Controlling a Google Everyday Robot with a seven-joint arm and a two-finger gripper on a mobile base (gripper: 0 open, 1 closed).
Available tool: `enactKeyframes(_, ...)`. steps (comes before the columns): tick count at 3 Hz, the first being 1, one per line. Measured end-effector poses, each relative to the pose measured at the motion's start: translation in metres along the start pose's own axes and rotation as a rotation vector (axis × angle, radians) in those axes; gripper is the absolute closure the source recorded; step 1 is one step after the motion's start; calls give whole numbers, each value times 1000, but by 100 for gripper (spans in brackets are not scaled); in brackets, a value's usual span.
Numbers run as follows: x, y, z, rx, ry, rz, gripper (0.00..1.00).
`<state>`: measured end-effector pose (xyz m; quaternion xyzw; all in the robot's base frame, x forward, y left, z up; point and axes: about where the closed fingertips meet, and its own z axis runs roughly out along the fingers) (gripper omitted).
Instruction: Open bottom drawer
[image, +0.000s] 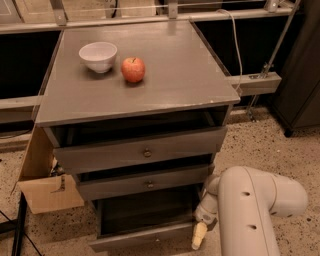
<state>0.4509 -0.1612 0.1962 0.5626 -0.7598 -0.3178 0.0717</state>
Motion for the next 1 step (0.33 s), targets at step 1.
enactKeyframes(1, 0, 0, 0, 0, 0, 0, 0)
